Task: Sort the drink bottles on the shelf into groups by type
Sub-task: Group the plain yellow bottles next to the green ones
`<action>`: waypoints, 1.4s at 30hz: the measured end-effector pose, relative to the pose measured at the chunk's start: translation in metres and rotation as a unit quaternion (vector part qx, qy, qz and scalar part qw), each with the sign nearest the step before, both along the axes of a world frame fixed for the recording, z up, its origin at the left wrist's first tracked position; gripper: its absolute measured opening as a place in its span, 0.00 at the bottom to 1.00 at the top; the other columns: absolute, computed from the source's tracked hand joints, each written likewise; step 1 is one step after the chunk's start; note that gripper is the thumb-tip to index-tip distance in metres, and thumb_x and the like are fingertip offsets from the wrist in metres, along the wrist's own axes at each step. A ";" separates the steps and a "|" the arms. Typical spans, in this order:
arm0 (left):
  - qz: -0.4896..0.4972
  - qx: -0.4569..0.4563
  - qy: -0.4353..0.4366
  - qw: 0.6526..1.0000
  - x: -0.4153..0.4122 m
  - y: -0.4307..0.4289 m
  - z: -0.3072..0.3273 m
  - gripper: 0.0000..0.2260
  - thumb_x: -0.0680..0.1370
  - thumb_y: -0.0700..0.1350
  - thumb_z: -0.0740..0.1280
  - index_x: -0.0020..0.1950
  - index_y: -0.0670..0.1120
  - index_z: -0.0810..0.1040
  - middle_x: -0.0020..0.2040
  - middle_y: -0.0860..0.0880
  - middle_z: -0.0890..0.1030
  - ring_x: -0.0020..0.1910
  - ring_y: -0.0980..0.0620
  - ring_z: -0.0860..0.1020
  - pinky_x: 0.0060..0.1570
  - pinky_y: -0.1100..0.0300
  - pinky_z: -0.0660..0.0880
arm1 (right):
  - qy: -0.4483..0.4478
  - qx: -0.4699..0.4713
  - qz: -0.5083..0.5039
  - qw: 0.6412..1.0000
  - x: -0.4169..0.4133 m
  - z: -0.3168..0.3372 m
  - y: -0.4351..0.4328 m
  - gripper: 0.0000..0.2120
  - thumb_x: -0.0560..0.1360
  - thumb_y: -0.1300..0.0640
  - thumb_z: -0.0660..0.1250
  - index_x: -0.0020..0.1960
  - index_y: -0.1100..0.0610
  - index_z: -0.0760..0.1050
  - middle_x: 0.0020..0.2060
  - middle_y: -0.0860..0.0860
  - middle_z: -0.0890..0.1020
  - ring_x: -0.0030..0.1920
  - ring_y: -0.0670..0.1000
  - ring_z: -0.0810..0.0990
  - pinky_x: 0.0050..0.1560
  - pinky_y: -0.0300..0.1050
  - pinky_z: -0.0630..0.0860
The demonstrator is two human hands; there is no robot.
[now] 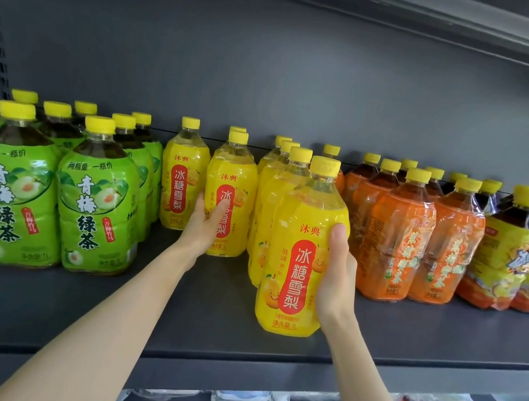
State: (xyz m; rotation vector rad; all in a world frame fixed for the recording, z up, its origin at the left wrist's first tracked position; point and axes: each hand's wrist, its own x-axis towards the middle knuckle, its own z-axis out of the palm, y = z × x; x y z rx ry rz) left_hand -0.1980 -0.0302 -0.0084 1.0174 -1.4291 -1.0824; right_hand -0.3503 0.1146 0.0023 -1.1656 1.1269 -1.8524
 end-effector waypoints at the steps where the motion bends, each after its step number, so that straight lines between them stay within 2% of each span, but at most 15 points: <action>1: 0.001 -0.001 0.000 1.000 0.000 0.000 0.000 0.28 0.80 0.56 0.56 0.77 0.54 0.50 0.74 0.47 0.63 0.71 0.46 0.64 0.65 0.49 0.66 | 0.000 -0.001 0.000 1.000 0.000 0.000 0.000 0.27 0.63 0.34 0.58 0.54 0.48 0.76 0.45 0.49 0.86 0.44 0.49 0.86 0.40 0.41 0.82; 9: -0.011 0.009 -0.023 1.000 0.004 0.001 0.004 0.29 0.79 0.58 0.57 0.77 0.54 0.49 0.75 0.48 0.62 0.72 0.46 0.63 0.66 0.48 0.64 | 0.008 -0.007 -0.002 1.000 0.000 -0.001 0.001 0.29 0.64 0.33 0.58 0.56 0.50 0.76 0.48 0.51 0.85 0.45 0.50 0.86 0.41 0.42 0.82; 14: 0.010 0.017 -0.027 0.999 0.005 0.017 0.001 0.29 0.79 0.58 0.58 0.77 0.51 0.54 0.74 0.48 0.64 0.71 0.48 0.65 0.66 0.50 0.65 | 0.012 -0.006 -0.012 1.000 -0.003 -0.002 -0.001 0.27 0.65 0.34 0.57 0.55 0.50 0.76 0.46 0.50 0.85 0.43 0.48 0.86 0.39 0.40 0.82; 17: 0.044 -0.022 -0.028 0.998 0.019 0.044 -0.003 0.26 0.79 0.57 0.58 0.74 0.49 0.60 0.72 0.48 0.66 0.70 0.49 0.66 0.67 0.52 0.65 | 0.016 -0.007 -0.001 1.000 0.011 -0.003 0.004 0.27 0.65 0.34 0.57 0.55 0.49 0.76 0.46 0.50 0.85 0.44 0.49 0.86 0.40 0.41 0.82; 20: 0.019 -0.064 0.030 0.997 0.017 0.073 -0.004 0.22 0.79 0.58 0.56 0.70 0.50 0.68 0.68 0.51 0.72 0.67 0.54 0.69 0.66 0.56 0.65 | 0.017 0.003 -0.008 1.000 0.026 -0.003 0.002 0.37 0.66 0.27 0.59 0.62 0.53 0.74 0.51 0.52 0.84 0.49 0.51 0.85 0.47 0.46 0.82; 22: -0.019 -0.064 0.095 0.993 0.015 0.092 -0.003 0.28 0.76 0.64 0.54 0.70 0.50 0.69 0.66 0.53 0.75 0.65 0.57 0.72 0.67 0.56 0.67 | 0.024 0.017 -0.027 0.999 0.041 -0.004 -0.001 0.40 0.67 0.25 0.60 0.68 0.52 0.67 0.56 0.50 0.81 0.54 0.51 0.82 0.53 0.50 0.80; 24: -0.075 -0.079 0.132 0.985 0.016 0.106 -0.002 0.29 0.74 0.65 0.52 0.69 0.51 0.70 0.62 0.53 0.78 0.60 0.59 0.76 0.60 0.60 0.73 | 0.027 0.021 -0.029 0.999 0.056 -0.005 -0.002 0.40 0.67 0.26 0.60 0.70 0.49 0.63 0.61 0.49 0.77 0.59 0.51 0.79 0.58 0.52 0.78; 26: -0.105 -0.089 0.138 0.981 0.015 0.113 0.001 0.30 0.74 0.65 0.53 0.69 0.50 0.69 0.61 0.52 0.79 0.58 0.59 0.78 0.54 0.63 0.76 | 0.039 0.025 -0.025 0.999 0.067 -0.004 -0.004 0.39 0.66 0.25 0.60 0.68 0.47 0.63 0.62 0.49 0.77 0.59 0.49 0.78 0.57 0.51 0.78; 29: -0.063 -0.114 0.134 0.982 0.014 0.114 0.002 0.28 0.73 0.61 0.56 0.70 0.49 0.65 0.58 0.55 0.78 0.52 0.63 0.79 0.46 0.69 0.76 | 0.086 0.018 -0.055 0.995 0.076 -0.002 -0.008 0.35 0.67 0.24 0.59 0.62 0.48 0.70 0.57 0.47 0.79 0.56 0.48 0.79 0.58 0.51 0.77; 31: -0.029 -0.131 0.119 0.984 0.014 0.113 0.003 0.30 0.71 0.61 0.58 0.70 0.50 0.65 0.57 0.58 0.77 0.51 0.65 0.78 0.45 0.70 0.75 | 0.138 0.013 -0.095 0.986 0.077 -0.001 -0.009 0.34 0.65 0.23 0.57 0.56 0.49 0.74 0.56 0.47 0.78 0.59 0.49 0.76 0.63 0.55 0.73; 33: -0.015 -0.131 0.107 0.985 0.014 0.106 0.001 0.31 0.70 0.62 0.60 0.70 0.50 0.66 0.57 0.58 0.78 0.52 0.64 0.78 0.45 0.70 0.76 | 0.173 0.013 -0.131 0.976 0.070 0.000 -0.010 0.31 0.67 0.26 0.58 0.55 0.50 0.75 0.58 0.46 0.72 0.63 0.48 0.69 0.67 0.52 0.68; 35: -0.013 -0.127 0.099 0.987 0.015 0.098 -0.001 0.31 0.71 0.64 0.61 0.70 0.50 0.67 0.58 0.54 0.79 0.54 0.59 0.79 0.47 0.65 0.78 | 0.184 -0.004 -0.164 0.969 0.058 0.001 -0.012 0.32 0.68 0.32 0.61 0.64 0.51 0.71 0.62 0.46 0.66 0.66 0.47 0.64 0.69 0.48 0.64; 37: -0.007 -0.120 0.088 0.989 0.017 0.089 -0.003 0.31 0.71 0.67 0.63 0.69 0.52 0.67 0.59 0.52 0.79 0.56 0.55 0.79 0.50 0.60 0.79 | 0.173 -0.017 -0.186 0.967 0.043 0.002 -0.016 0.37 0.68 0.34 0.64 0.71 0.51 0.64 0.66 0.47 0.61 0.70 0.49 0.60 0.70 0.49 0.63; 40: -0.002 -0.102 0.089 0.991 0.020 0.079 -0.001 0.33 0.68 0.64 0.64 0.70 0.51 0.65 0.61 0.52 0.77 0.56 0.55 0.78 0.47 0.63 0.77 | 0.184 0.021 -0.184 0.965 0.023 0.005 -0.031 0.47 0.66 0.34 0.69 0.77 0.49 0.53 0.75 0.48 0.56 0.74 0.51 0.55 0.72 0.52 0.59; 42: 0.004 -0.090 0.081 0.993 0.022 0.072 0.001 0.36 0.66 0.66 0.66 0.70 0.52 0.64 0.64 0.50 0.73 0.58 0.53 0.76 0.50 0.60 0.77 | 0.169 0.035 -0.143 0.975 0.015 0.008 -0.040 0.54 0.63 0.31 0.71 0.78 0.47 0.48 0.76 0.47 0.58 0.75 0.51 0.57 0.74 0.55 0.60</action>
